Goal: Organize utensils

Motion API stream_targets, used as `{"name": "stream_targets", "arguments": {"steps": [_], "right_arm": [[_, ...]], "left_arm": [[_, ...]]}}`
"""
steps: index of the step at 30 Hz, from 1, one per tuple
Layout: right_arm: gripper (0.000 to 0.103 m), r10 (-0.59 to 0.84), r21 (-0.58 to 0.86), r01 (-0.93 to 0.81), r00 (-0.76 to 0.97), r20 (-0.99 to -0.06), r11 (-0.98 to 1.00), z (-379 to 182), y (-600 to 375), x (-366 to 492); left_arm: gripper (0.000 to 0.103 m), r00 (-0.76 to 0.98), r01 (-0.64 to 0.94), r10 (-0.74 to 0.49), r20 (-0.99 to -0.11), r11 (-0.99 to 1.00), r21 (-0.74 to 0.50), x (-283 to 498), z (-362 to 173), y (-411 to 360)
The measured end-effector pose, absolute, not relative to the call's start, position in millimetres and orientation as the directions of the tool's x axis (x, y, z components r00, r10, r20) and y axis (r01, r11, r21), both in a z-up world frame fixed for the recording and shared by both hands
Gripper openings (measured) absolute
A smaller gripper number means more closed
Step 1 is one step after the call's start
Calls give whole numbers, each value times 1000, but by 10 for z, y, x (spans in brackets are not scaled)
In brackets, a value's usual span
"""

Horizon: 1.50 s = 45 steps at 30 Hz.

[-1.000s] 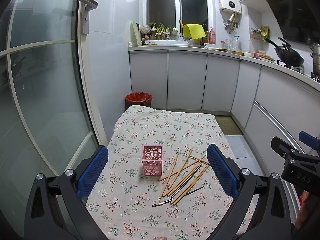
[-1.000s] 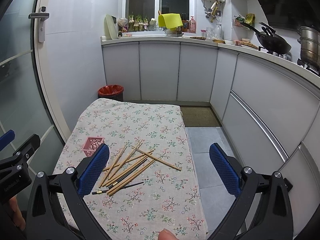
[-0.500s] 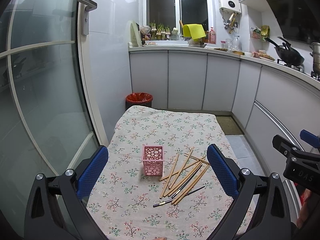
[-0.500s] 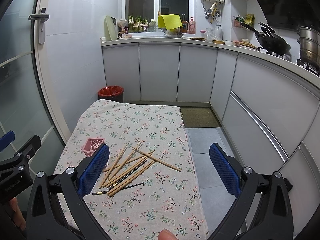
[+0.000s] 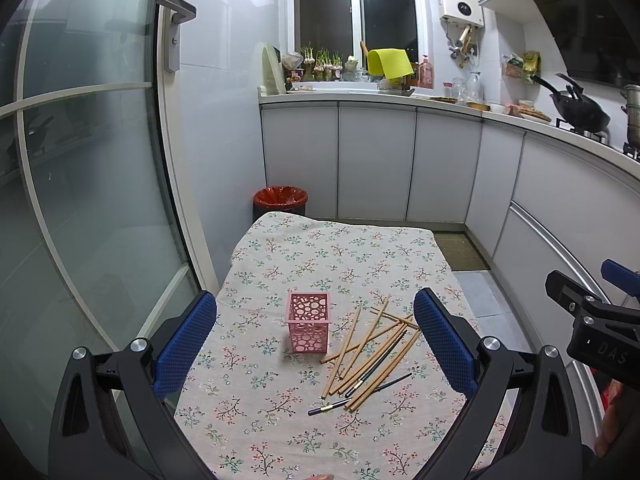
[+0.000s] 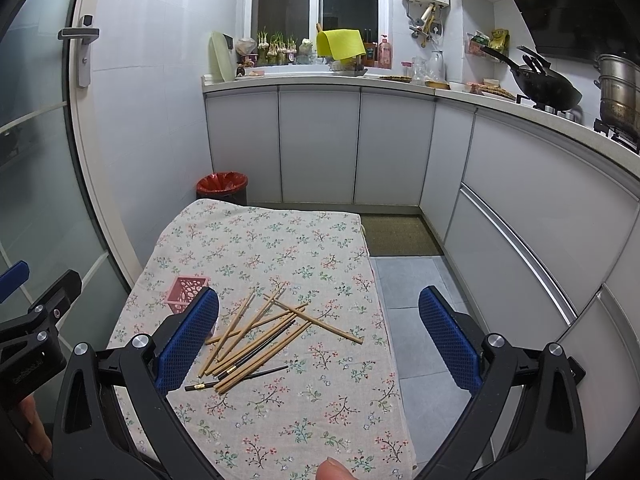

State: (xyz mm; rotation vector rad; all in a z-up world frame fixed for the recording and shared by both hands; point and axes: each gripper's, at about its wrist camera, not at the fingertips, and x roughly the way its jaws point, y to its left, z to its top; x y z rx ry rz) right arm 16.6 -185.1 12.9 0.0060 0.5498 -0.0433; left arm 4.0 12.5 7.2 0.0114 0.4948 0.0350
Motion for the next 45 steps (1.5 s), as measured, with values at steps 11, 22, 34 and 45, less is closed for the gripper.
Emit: {"name": "stream_targets", "arguments": {"steps": [11, 22, 34, 45], "right_arm": [[96, -46, -12, 47, 850, -525, 999, 134, -1854, 177], [96, -73, -70, 40, 814, -576, 997, 6, -1922, 586], [96, 2, 37, 49, 573, -819, 998, -862, -2358, 1771], [88, 135, 189, 106, 384, -914, 976, -1726, -2725, 2316]], "left_arm": [[96, 876, -34, 44, -480, 999, 30, 96, 43, 117], [96, 796, 100, -14, -605, 989, 108, 875, -278, -99], [77, 505, 275, -135, -852, 961, 11, 2185, -1204, -645], [31, 339, 302, -134, -931, 953, -27, 3290, -2172, -1023]]}}
